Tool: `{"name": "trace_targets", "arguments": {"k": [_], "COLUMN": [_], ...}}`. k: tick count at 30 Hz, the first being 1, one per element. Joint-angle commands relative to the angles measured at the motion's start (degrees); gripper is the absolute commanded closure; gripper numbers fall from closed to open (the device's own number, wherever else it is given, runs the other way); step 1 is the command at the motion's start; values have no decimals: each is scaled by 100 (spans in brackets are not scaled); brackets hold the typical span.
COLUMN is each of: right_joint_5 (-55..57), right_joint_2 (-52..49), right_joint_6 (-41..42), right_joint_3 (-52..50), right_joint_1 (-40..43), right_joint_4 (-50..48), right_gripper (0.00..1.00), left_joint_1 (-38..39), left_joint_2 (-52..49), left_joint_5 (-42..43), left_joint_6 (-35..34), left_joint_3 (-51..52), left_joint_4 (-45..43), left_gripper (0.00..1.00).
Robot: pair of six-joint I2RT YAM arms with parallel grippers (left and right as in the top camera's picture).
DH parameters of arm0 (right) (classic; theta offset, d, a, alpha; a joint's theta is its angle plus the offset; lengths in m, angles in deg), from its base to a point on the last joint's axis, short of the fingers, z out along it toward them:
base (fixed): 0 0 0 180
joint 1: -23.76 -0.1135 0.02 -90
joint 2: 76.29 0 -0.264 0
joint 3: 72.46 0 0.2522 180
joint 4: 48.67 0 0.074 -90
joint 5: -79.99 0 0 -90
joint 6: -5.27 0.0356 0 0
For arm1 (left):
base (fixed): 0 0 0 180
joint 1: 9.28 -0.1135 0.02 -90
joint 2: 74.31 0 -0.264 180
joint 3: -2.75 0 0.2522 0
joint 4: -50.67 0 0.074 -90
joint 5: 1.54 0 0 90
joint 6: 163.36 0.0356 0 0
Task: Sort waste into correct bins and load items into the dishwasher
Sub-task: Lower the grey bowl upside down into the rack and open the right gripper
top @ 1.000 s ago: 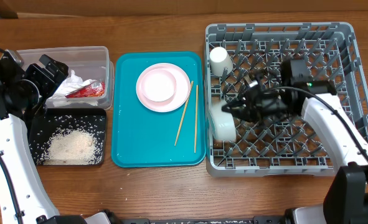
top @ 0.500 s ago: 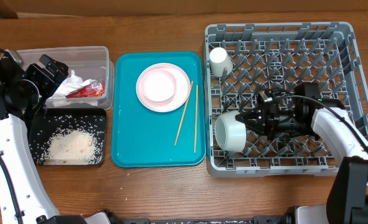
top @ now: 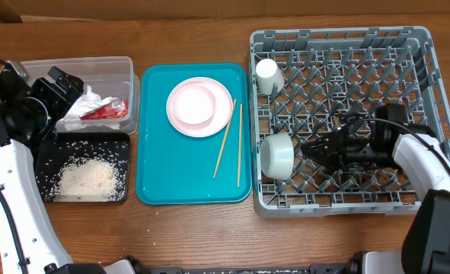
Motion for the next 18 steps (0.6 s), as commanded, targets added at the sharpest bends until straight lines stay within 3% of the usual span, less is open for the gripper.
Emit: {"name": "trace_targets", "arguments": {"k": [1, 9, 18], "right_joint_5": [315, 1086, 2629], "right_joint_2": [35, 170, 702], "right_joint_6": [-42, -24, 308], "right_joint_3": [7, 914, 2002], "right_joint_1": [238, 267, -831], "right_joint_4": [9, 693, 1182], "right_gripper": [84, 84, 96], "left_joint_1": [37, 37, 37], "left_joint_2": [2, 2, 2], "left_joint_5": [0, 0, -2], "left_joint_6": [-52, -52, -52], "left_joint_3": [-149, -149, -149], "left_joint_4": [7, 7, 9], "left_gripper": [0, 0, 0]}}
